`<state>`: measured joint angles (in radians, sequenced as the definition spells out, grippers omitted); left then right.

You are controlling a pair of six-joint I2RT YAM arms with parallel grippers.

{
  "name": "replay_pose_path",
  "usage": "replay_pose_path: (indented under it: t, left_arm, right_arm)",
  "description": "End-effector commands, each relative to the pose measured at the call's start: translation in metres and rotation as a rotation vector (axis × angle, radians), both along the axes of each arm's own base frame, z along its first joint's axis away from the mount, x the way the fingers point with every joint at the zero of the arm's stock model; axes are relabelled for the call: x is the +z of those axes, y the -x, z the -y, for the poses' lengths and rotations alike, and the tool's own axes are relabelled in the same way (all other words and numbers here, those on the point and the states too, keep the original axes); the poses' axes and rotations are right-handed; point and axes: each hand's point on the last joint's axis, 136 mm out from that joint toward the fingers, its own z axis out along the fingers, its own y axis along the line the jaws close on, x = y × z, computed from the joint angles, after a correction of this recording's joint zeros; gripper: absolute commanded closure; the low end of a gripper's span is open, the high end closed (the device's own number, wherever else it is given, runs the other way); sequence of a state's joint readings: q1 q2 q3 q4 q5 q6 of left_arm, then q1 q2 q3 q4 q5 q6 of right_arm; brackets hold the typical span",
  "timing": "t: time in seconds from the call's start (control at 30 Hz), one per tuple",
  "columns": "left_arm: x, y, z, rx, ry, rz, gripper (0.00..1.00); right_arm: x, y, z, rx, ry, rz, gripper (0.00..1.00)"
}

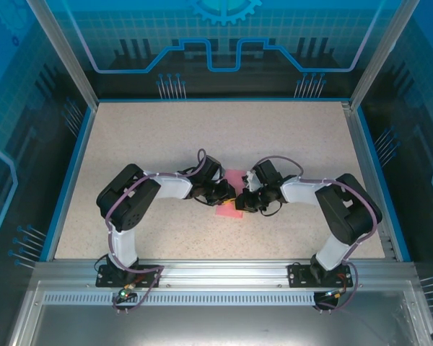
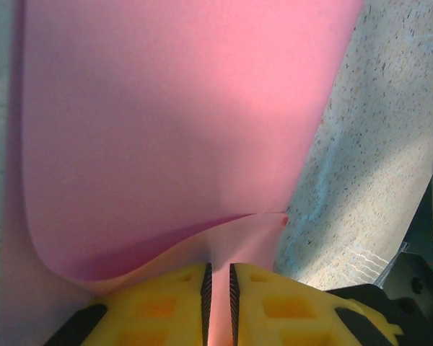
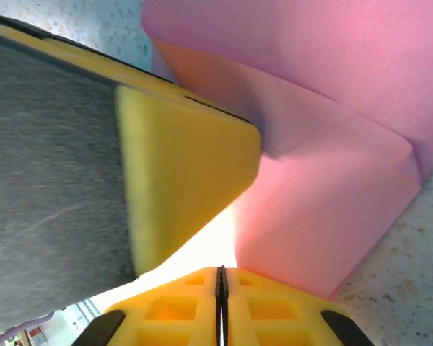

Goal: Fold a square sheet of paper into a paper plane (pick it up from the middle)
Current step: Fold the triangle a second time at the center of the table.

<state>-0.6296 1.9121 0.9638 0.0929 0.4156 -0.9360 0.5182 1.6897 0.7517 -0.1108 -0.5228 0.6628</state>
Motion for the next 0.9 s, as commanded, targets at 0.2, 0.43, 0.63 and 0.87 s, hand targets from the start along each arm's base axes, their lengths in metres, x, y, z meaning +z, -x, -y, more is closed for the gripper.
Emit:
replay_pose_path:
  t: [0.2,0.43,0.63,0.87]
  left_arm:
    - [-0.021,0.012,-0.012,-0.005,-0.070,-0.030,0.82]
    - [-0.023,0.013,-0.012,-0.001,-0.076,-0.033,0.82]
    - [-0.021,0.012,-0.011,-0.004,-0.072,-0.029,0.82]
    - [-0.022,0.012,-0.012,-0.002,-0.074,-0.032,0.82]
  right_arm:
    - [-0.018,0.010,0.012,0.023,0.089,-0.020,0.89]
    - [-0.003,0.013,0.008,0.040,0.051,-0.011,0.89]
    - [0.009,0.017,0.002,0.050,0.012,-0.006,0.88]
    - [-0.011,0.023,0.008,0.054,0.071,-0.053,0.87]
